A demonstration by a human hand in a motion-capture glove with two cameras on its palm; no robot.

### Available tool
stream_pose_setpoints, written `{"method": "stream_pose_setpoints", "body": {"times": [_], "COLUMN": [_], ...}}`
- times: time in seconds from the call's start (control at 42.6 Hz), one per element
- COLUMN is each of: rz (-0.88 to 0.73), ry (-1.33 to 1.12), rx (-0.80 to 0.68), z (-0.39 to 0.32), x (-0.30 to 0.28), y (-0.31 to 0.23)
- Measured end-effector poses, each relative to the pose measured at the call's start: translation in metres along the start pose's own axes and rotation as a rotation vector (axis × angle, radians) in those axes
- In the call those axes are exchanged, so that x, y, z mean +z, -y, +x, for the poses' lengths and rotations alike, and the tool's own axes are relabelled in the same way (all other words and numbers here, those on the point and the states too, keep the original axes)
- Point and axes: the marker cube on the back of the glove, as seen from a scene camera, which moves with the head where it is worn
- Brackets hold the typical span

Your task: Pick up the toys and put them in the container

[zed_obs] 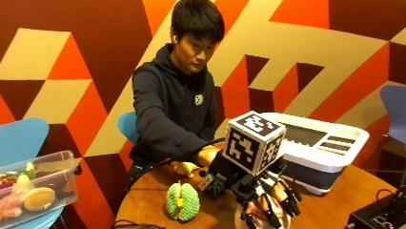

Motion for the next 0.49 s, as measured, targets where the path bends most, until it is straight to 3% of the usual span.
{"method": "stream_pose_setpoints", "body": {"times": [0.164, 0.329, 0.493], "rz": [0.065, 0.189, 0.205], "ry": [-0.095, 0.012, 0.100], "rx": [-0.017, -0.026, -0.016], "z": [-0.008, -0.011, -0.004], "x": [0.016, 0.017, 0.006], "y": [0.010, 0.010, -0.016]}}
